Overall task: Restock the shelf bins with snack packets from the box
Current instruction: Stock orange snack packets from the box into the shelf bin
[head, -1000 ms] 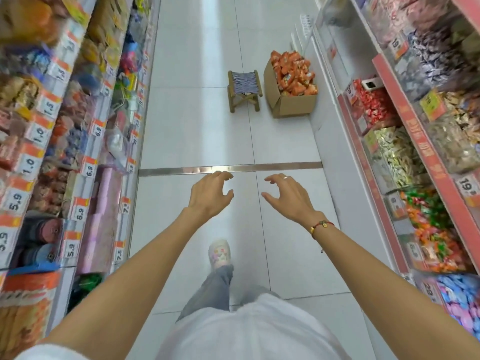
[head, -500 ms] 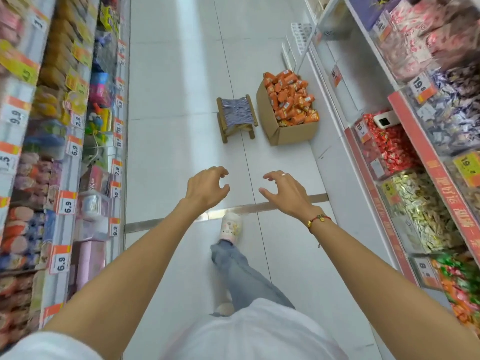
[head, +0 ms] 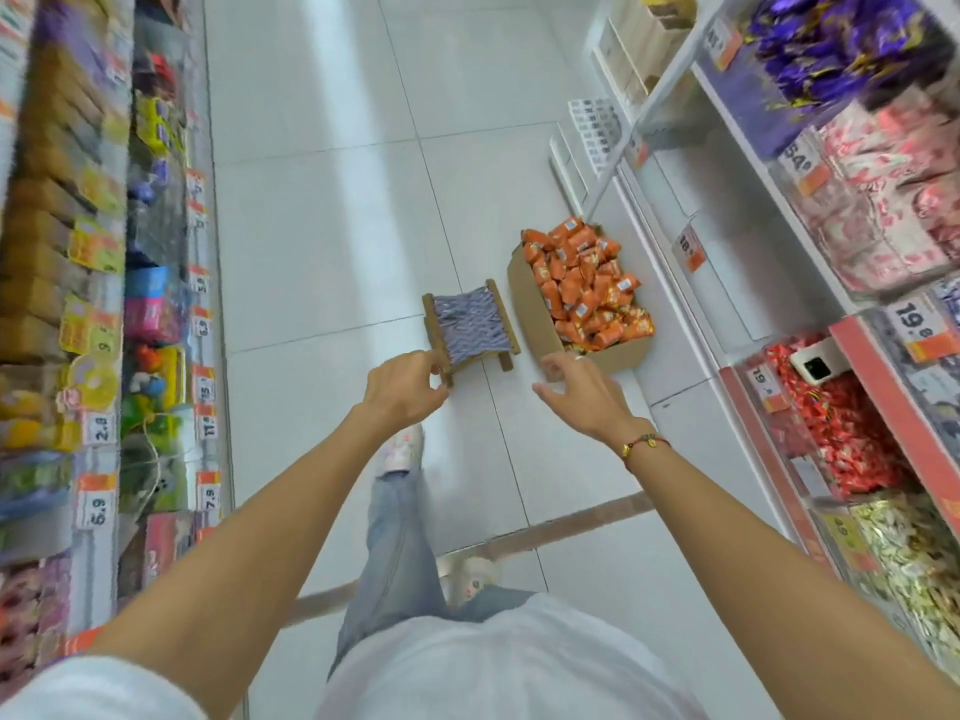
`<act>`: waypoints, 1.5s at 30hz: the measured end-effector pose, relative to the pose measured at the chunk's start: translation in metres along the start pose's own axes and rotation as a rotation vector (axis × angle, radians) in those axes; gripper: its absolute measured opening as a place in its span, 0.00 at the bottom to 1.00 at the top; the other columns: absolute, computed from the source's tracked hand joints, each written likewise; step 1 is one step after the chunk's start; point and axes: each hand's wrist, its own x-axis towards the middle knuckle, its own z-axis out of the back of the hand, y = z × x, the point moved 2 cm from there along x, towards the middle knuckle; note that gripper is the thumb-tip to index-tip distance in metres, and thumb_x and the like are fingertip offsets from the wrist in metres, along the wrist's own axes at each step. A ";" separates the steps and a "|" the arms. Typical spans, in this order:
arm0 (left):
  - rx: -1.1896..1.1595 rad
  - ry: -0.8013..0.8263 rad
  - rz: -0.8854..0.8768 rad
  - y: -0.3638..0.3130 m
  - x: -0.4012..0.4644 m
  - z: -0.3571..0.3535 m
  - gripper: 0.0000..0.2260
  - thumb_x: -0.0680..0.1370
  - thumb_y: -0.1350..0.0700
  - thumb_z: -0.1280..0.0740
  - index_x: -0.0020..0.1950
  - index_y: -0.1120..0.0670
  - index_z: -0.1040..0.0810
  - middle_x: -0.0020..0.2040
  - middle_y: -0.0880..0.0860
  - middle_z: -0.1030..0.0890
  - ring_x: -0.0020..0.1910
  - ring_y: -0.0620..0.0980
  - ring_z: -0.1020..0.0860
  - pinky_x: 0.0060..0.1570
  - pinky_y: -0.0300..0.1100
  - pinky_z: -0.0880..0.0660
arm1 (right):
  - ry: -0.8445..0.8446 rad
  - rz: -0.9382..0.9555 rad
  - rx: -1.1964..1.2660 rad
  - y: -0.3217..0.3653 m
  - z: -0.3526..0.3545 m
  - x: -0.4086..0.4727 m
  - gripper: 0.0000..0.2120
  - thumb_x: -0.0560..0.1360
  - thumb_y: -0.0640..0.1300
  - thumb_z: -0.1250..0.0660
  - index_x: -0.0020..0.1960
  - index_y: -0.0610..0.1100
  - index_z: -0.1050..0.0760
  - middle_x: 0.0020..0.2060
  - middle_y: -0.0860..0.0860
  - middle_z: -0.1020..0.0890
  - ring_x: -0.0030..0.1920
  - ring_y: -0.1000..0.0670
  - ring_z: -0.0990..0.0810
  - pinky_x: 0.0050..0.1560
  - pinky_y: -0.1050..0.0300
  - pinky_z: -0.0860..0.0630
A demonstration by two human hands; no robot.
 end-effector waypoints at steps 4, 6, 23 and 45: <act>0.058 0.010 -0.087 -0.005 0.112 0.050 0.13 0.75 0.53 0.36 0.59 0.52 0.23 0.57 0.50 0.19 0.54 0.54 0.22 0.49 0.46 0.26 | -0.096 -0.064 0.124 0.004 0.030 0.093 0.20 0.76 0.48 0.33 0.65 0.39 0.27 0.59 0.43 0.22 0.60 0.43 0.24 0.56 0.46 0.25; 0.092 0.040 -0.157 -0.014 0.160 0.070 0.14 0.75 0.53 0.36 0.60 0.50 0.23 0.59 0.47 0.20 0.56 0.53 0.22 0.48 0.44 0.29 | -0.105 -0.126 0.174 0.001 0.043 0.125 0.20 0.76 0.48 0.33 0.64 0.39 0.26 0.58 0.43 0.21 0.58 0.43 0.23 0.56 0.45 0.25; 0.234 0.335 -0.312 -0.211 0.437 0.057 0.14 0.77 0.53 0.38 0.63 0.48 0.26 0.58 0.49 0.20 0.57 0.54 0.23 0.50 0.44 0.27 | -0.194 -0.579 0.283 -0.176 0.161 0.275 0.14 0.77 0.46 0.36 0.62 0.48 0.25 0.55 0.48 0.19 0.55 0.45 0.22 0.44 0.56 0.28; 0.320 0.382 -0.747 -0.261 0.748 -0.108 0.13 0.78 0.57 0.37 0.62 0.50 0.24 0.60 0.49 0.22 0.60 0.52 0.27 0.53 0.47 0.26 | -0.411 -1.035 0.829 -0.341 0.012 0.521 0.17 0.79 0.47 0.38 0.67 0.46 0.30 0.58 0.50 0.21 0.43 0.53 0.21 0.43 0.60 0.26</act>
